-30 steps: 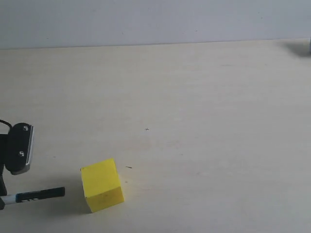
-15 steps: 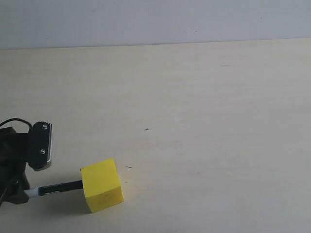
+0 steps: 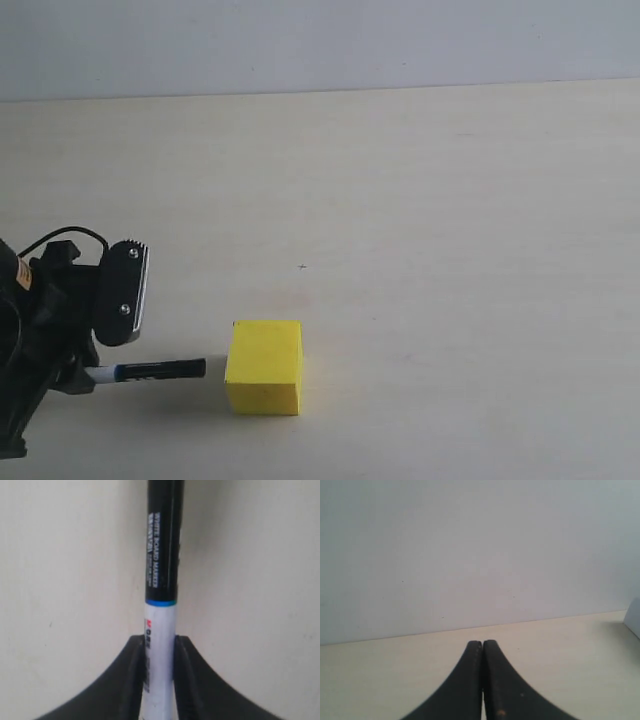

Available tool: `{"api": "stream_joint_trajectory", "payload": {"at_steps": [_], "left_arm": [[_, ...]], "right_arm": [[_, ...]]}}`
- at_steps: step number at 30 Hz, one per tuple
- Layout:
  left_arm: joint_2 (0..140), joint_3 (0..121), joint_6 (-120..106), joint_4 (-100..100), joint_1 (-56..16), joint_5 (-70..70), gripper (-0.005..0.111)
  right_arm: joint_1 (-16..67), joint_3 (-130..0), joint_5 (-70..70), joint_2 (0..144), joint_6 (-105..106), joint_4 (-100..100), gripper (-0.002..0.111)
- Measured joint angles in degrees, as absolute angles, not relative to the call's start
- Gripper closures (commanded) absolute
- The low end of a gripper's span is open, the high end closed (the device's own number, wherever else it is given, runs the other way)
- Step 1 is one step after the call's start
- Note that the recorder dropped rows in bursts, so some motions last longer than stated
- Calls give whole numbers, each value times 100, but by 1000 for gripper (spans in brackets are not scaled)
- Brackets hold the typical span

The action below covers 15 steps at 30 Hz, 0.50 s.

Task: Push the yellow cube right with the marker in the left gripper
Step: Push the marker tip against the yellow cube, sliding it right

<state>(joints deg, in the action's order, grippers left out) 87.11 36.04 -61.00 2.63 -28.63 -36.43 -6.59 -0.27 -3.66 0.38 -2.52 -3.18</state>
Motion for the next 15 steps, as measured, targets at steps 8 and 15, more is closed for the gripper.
{"api": "stream_joint_trajectory", "payload": {"at_steps": [8, 15], "left_arm": [[8764, 3721, -6088, -259, -2863, -3868, 107], [9157, 4106, -6150, -108, -2863, -4212, 107]], "right_arm": [[-659, -27, -366, 38, -252, -318, 108], [-659, -27, -366, 38, -252, -318, 108]]}}
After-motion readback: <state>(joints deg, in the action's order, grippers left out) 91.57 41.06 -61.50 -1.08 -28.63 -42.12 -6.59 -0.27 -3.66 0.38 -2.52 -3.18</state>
